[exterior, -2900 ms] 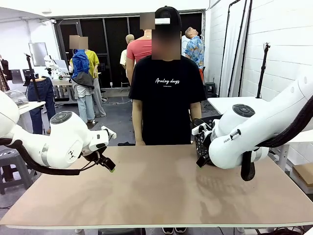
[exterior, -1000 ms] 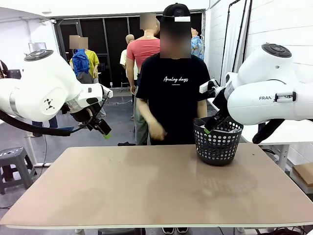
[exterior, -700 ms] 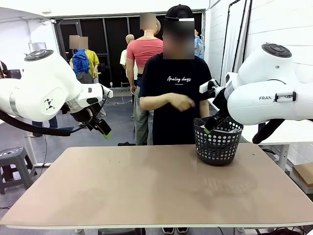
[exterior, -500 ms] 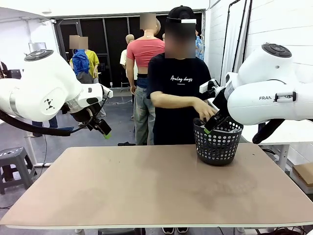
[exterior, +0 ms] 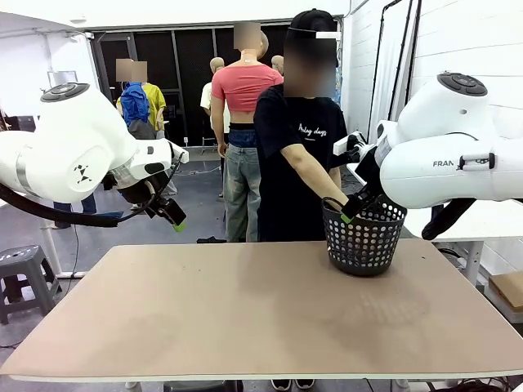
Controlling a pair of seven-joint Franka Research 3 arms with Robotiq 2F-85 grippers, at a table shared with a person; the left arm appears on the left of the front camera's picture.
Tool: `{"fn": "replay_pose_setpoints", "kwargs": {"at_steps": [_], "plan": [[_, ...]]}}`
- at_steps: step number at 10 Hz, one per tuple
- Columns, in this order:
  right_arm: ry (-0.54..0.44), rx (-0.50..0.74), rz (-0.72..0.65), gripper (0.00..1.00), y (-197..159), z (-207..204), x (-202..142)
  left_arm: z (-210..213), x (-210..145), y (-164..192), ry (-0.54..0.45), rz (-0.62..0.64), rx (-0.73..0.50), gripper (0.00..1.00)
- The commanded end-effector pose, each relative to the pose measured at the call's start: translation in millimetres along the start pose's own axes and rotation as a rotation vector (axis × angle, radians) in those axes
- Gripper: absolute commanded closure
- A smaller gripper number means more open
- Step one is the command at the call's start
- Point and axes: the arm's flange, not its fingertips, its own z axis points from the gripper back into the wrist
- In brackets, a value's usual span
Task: Fold the training pants.
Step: Grab both ends of the Training pants handed by a person.
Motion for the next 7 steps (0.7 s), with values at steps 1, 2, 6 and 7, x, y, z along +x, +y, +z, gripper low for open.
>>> {"fn": "replay_pose_setpoints", "kwargs": {"at_steps": [1, 2, 6, 7], "plan": [[-0.001, 0.0, 0.0, 0.0, 0.2, -0.9, -0.8, 0.8, 0.2, -1.2, -0.002, -0.004, -0.002, 0.0], [-0.001, 0.0, 0.0, 0.0, 0.2, -0.9, -0.8, 0.8, 0.2, -1.2, -0.002, -0.004, -0.002, 0.0], [-0.001, 0.0, 0.0, 0.0, 0.2, -0.9, -0.8, 0.8, 0.2, -1.2, -0.002, -0.004, -0.002, 0.0], [-0.001, 0.0, 0.0, 0.0, 0.2, -0.9, -0.8, 0.8, 0.2, -1.2, -0.002, -0.004, -0.002, 0.0]]}}
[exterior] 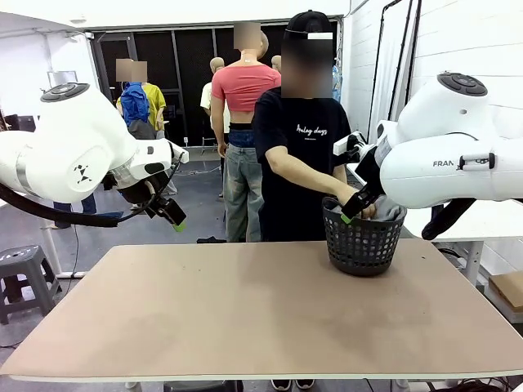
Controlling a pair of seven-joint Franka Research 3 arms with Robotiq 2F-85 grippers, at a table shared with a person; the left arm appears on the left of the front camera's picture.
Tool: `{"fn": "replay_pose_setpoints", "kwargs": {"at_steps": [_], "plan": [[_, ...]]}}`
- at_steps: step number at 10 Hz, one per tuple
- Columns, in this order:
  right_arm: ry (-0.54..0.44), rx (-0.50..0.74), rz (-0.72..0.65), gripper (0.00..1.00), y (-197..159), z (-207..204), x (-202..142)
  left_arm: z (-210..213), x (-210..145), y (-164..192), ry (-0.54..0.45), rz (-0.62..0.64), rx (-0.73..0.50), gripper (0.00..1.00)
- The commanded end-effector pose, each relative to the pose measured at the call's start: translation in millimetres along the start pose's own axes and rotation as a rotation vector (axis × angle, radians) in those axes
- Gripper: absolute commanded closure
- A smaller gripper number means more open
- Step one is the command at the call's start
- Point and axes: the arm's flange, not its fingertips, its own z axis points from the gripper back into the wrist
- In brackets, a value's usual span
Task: Fold the training pants.
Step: Grab both ends of the Training pants handed by a person.
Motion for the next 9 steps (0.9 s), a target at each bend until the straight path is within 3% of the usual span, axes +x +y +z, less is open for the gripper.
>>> {"fn": "replay_pose_setpoints", "kwargs": {"at_steps": [1, 9], "plan": [[-0.001, 0.0, 0.0, 0.0, 0.2, -0.9, -0.8, 0.8, 0.2, -1.2, -0.002, -0.004, -0.002, 0.0], [-0.001, 0.0, 0.0, 0.0, 0.2, -0.9, -0.8, 0.8, 0.2, -1.2, -0.002, -0.004, -0.002, 0.0]]}}
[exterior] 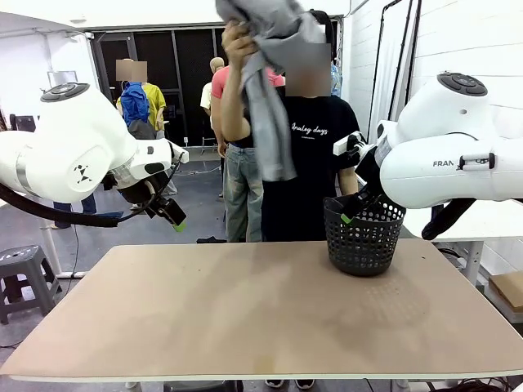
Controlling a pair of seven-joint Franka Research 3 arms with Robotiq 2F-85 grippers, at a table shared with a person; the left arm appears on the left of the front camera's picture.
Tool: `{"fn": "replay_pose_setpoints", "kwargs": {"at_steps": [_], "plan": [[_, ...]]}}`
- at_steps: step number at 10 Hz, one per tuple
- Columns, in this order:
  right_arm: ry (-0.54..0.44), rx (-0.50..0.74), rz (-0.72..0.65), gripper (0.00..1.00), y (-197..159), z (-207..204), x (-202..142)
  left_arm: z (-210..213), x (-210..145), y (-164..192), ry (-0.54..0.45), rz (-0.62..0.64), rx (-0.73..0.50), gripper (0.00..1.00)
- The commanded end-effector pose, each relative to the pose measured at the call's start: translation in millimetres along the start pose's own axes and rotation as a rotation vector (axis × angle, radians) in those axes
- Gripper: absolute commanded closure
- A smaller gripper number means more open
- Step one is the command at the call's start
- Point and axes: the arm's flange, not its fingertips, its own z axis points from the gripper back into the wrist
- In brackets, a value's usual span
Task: Fold the training pants.
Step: Grab both ends of the Training pants handed by a person.
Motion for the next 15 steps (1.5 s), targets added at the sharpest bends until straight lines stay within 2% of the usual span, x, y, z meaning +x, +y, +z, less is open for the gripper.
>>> {"fn": "replay_pose_setpoints", "kwargs": {"at_steps": [1, 15], "plan": [[-0.001, 0.0, 0.0, 0.0, 0.2, -0.9, -0.8, 0.7, 0.2, -1.2, -0.002, -0.004, -0.002, 0.0], [-0.001, 0.0, 0.0, 0.0, 0.2, -0.9, -0.8, 0.7, 0.2, -1.2, -0.002, -0.004, -0.002, 0.0]]}}
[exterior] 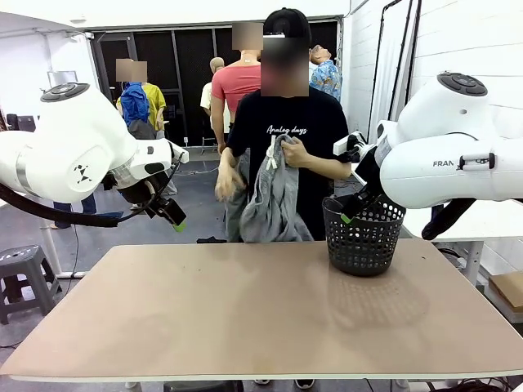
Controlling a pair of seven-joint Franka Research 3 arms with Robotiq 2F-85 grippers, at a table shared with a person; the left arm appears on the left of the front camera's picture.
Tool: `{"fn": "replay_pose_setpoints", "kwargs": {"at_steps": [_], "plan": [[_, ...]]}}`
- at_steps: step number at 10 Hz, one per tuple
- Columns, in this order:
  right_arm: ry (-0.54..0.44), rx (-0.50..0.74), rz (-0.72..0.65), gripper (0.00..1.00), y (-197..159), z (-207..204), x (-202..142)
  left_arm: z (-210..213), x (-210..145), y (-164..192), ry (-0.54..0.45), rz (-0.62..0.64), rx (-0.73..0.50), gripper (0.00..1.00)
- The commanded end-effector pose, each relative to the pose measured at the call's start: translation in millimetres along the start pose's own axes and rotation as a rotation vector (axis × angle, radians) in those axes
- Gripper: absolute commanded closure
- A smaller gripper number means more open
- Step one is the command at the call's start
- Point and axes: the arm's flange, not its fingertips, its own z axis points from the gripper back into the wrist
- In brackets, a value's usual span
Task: Fold the training pants.
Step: Grab both ends of the Training pants handed by a person.
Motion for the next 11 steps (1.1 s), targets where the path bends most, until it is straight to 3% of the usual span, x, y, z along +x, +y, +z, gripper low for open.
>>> {"fn": "replay_pose_setpoints", "kwargs": {"at_steps": [1, 11], "plan": [[-0.001, 0.0, 0.0, 0.0, 0.2, -0.9, -0.8, 0.7, 0.2, -1.2, -0.002, -0.004, -0.002, 0.0], [-0.001, 0.0, 0.0, 0.0, 0.2, -0.9, -0.8, 0.7, 0.2, -1.2, -0.002, -0.004, -0.002, 0.0]]}}
